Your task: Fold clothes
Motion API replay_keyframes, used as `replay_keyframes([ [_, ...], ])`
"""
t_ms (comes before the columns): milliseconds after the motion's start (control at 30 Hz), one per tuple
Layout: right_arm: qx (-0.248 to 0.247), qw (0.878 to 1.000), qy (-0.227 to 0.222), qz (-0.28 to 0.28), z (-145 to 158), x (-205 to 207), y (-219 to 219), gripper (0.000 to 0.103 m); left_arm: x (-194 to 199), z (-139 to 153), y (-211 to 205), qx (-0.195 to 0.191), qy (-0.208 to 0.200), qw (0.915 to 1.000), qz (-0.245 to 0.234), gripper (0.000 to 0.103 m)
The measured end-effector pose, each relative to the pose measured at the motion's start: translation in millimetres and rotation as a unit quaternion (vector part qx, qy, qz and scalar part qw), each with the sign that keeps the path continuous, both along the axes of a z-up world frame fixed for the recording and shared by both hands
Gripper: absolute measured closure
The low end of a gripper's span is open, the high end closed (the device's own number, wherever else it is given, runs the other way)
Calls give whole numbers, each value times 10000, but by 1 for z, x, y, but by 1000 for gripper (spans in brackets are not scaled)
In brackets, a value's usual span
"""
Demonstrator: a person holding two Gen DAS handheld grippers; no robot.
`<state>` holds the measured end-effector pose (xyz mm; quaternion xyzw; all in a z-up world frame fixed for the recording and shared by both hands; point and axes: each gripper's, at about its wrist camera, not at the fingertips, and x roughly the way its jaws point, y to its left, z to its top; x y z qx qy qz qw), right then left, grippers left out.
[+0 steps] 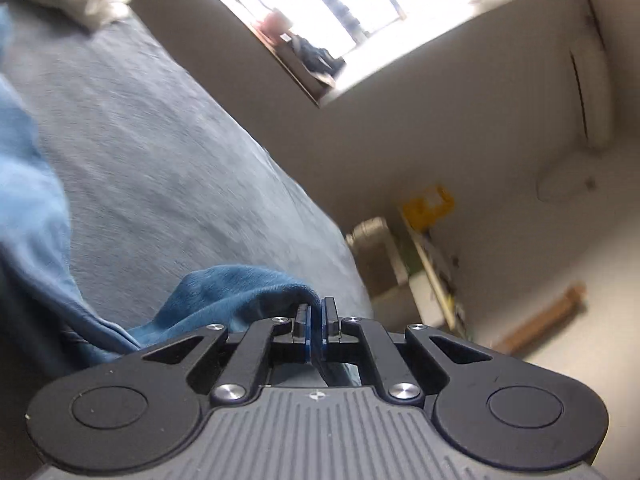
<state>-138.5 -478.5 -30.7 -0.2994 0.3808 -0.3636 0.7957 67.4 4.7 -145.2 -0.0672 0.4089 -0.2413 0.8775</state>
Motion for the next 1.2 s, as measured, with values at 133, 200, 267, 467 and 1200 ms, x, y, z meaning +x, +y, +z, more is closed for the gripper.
replay_keyframes([
  [133,1138,9904,128,-770,-32,-16,-36,92,0,1,-1,68,13,10000,-5,81],
  [200,1644,9795,18,-1164,-43,-30,-49,80,0,2,-2,101,12,9999,-1,81],
  [267,2189,9641,-348,-1463,-45,-50,-58,77,0,4,-3,126,9,9999,2,81],
  [467,3663,8875,-1925,-2026,-17,-110,-79,74,-1,15,-5,106,58,9999,39,73],
  [1200,6396,6408,-3089,-2913,-72,-94,-83,74,-25,13,-34,80,-118,9993,-358,64],
])
